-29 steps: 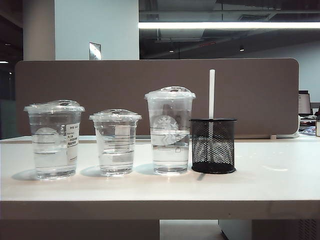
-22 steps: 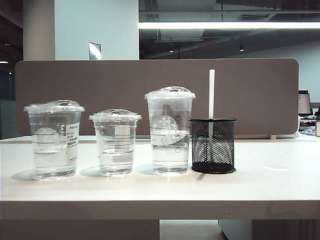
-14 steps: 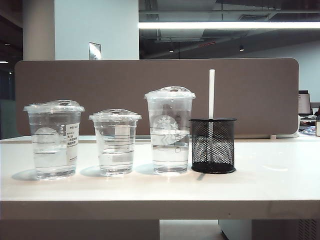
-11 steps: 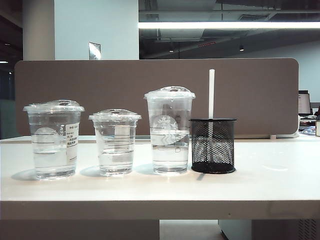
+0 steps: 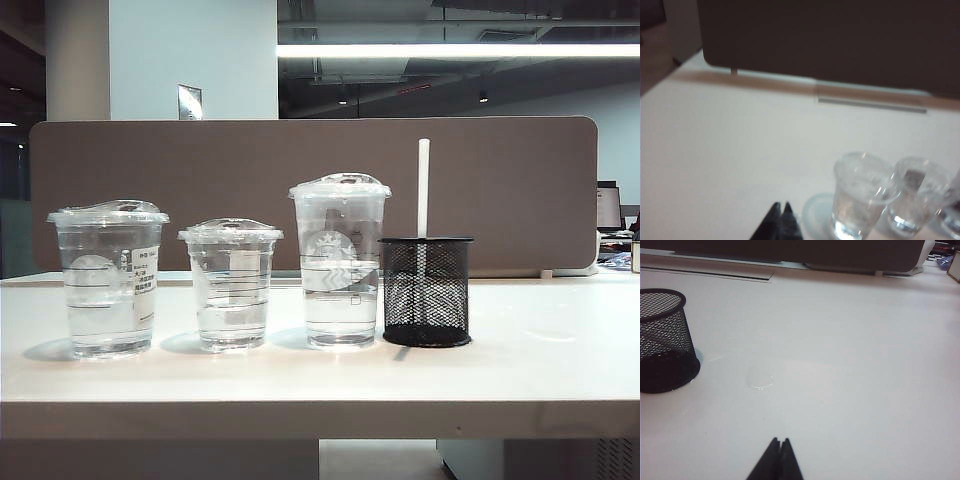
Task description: Pick up the straw and insert it into the medium coffee cup.
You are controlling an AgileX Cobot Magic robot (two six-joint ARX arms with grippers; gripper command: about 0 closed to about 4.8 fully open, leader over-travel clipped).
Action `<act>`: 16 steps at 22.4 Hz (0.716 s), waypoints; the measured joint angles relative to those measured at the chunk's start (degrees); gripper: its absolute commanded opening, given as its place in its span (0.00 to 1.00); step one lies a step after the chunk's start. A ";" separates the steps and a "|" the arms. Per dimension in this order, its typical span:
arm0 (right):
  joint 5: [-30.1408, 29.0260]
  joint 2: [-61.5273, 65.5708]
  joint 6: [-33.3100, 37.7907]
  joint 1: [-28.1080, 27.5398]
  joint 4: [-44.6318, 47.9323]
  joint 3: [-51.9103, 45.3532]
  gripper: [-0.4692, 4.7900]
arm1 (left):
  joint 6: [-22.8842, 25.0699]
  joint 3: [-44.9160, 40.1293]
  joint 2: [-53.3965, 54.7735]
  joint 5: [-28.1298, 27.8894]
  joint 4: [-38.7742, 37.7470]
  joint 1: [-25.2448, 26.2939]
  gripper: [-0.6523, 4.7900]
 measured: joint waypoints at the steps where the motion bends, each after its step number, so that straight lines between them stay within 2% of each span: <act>1: 0.00 0.00 0.00 0.00 0.00 0.00 0.08 | 0.07 2.99 0.02 0.02 -0.48 0.00 0.11; 4: 0.00 0.00 0.00 0.00 0.00 0.00 0.08 | 0.39 13.38 -0.04 6.21 -5.97 -2.05 0.11; 5: 0.00 0.00 0.00 0.00 0.00 0.00 0.08 | 2.45 16.76 0.15 9.11 -10.60 -4.87 0.11; 7: -0.02 0.00 0.00 0.00 0.02 0.00 0.08 | 4.24 20.48 0.55 11.37 -17.35 -8.46 0.11; 9: 0.00 0.00 0.02 0.00 0.00 0.00 0.08 | 4.63 22.64 0.26 11.87 -23.82 -11.91 0.11; 11: 0.00 0.00 0.02 0.00 0.00 0.00 0.08 | 4.52 23.21 0.15 12.31 -29.14 -12.81 0.11; 16: 0.00 0.00 0.00 0.00 0.00 0.00 0.08 | 3.72 23.19 0.20 12.50 -33.16 -12.74 0.11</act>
